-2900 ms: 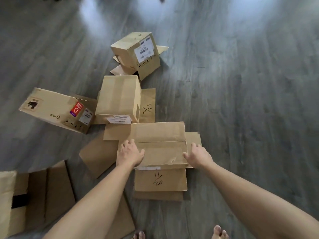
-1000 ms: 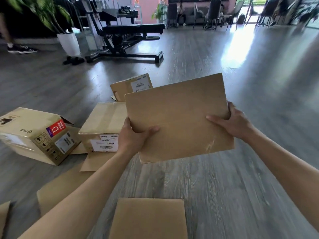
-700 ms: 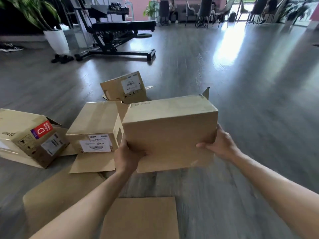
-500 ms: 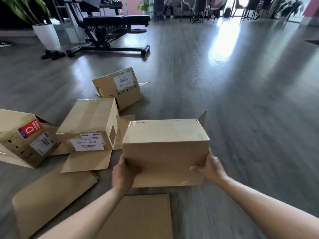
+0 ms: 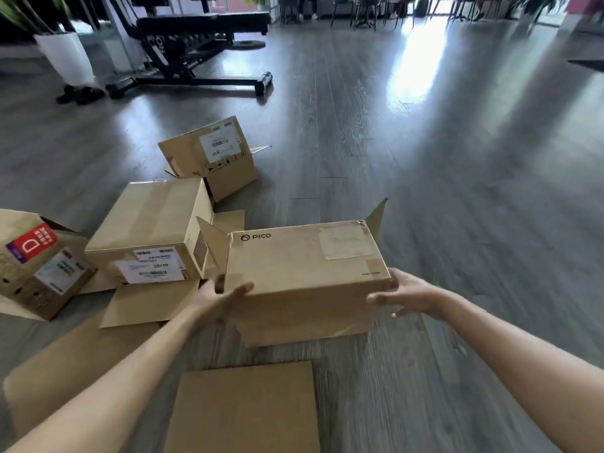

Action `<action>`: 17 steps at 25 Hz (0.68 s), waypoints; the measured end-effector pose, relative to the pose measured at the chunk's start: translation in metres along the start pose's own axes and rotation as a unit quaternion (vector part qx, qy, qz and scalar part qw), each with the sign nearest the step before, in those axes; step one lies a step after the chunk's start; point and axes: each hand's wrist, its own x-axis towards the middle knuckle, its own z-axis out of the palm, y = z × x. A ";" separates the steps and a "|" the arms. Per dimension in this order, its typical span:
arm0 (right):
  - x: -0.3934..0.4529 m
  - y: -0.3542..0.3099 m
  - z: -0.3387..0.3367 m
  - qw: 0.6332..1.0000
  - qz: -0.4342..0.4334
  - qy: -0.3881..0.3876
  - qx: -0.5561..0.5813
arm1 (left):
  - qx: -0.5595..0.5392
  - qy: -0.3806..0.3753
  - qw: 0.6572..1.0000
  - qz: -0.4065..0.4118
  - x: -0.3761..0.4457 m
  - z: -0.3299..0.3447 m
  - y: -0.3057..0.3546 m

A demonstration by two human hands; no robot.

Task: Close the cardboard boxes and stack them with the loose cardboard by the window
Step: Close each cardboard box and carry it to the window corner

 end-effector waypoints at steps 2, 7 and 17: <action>0.002 -0.013 -0.008 0.998 0.010 0.009 0.057 | -0.038 -0.012 0.999 -0.009 0.006 -0.005 0.015; 0.013 -0.048 0.002 0.993 0.054 0.086 0.052 | 0.004 0.040 0.994 -0.100 0.002 0.010 0.054; 0.004 -0.063 -0.049 0.973 -0.096 0.208 0.041 | -0.144 0.089 0.983 0.068 -0.005 0.016 0.087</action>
